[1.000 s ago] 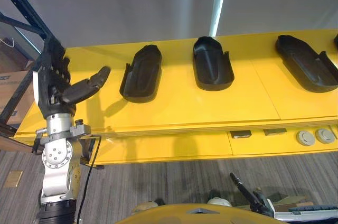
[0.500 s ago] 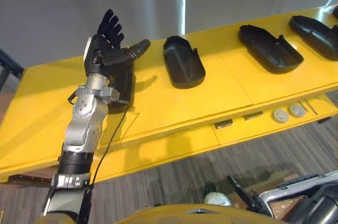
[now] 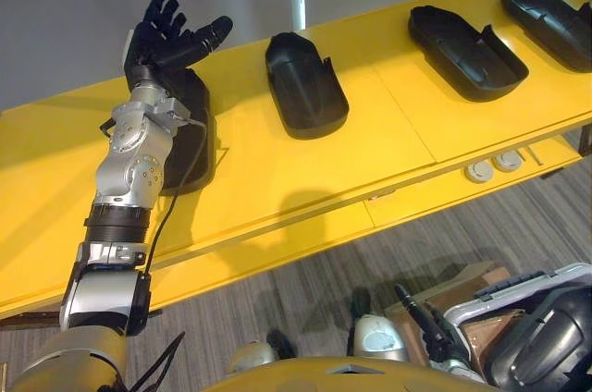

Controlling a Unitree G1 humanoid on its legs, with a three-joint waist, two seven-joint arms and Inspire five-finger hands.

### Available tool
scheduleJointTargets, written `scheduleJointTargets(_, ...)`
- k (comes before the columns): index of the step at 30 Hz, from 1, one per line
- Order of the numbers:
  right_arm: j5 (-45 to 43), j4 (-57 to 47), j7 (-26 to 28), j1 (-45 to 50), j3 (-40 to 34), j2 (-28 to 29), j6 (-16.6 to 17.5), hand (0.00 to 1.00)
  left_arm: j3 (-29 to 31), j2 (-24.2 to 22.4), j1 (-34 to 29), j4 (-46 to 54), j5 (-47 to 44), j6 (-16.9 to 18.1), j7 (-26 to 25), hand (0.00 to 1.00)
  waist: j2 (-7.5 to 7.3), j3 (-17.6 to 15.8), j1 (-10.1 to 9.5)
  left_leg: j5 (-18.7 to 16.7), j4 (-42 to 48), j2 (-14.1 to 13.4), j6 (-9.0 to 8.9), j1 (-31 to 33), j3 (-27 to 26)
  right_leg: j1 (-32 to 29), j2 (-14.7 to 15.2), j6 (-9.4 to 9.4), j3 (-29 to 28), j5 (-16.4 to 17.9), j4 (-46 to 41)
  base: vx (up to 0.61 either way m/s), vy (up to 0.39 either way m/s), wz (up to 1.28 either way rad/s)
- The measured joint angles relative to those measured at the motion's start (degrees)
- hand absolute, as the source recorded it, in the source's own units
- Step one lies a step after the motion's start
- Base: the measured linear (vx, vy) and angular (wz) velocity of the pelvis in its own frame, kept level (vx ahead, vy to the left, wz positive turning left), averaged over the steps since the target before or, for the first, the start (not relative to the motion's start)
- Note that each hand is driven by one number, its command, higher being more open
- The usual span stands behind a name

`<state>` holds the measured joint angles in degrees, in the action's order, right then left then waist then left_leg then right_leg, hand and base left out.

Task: Walk over and take three plastic housings, then place them on the shelf

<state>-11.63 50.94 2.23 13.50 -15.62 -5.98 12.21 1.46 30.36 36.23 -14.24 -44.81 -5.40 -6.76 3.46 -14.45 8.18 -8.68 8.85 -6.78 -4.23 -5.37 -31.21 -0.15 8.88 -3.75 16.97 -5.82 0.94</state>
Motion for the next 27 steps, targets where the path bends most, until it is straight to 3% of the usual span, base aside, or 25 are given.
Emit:
scheduleJointTargets(8, 0.0, 0.0, 0.0, -0.4, -0.1, 0.1, -0.1, 1.00, -4.0, 0.0, 0.0, -3.2, 0.1, -6.3, 4.5, 1.00, 0.27, -0.2, 0.11, -0.3, 0.3, 0.0, 0.14, 0.0, -0.1, 0.0, 0.0, -0.02, -0.1, 0.0, 0.0, -0.04, 0.006, -0.01)
scheduleJointTargets(14, 0.0, -0.2, 0.0, -0.5, -0.1, 0.1, -0.3, 1.00, -5.2, 0.7, 0.0, -5.2, 0.4, -9.6, 4.6, 1.00, 0.35, -0.4, 0.18, -0.5, 0.9, -0.3, 0.35, -0.1, 0.0, 0.0, 0.1, -0.05, 0.0, 0.5, -0.9, -0.04, 0.005, 0.01)
scheduleJointTargets(27, -0.1, -0.6, -0.3, -0.4, 0.7, 0.1, -0.3, 1.00, -4.5, 1.6, 0.0, -7.8, 4.9, -9.4, -0.9, 1.00, 0.39, -1.5, 0.18, -0.5, 1.4, -0.6, 0.44, 0.0, 0.3, 0.0, 0.2, 0.05, 0.4, 0.9, -1.8, -0.05, -0.004, 0.01)
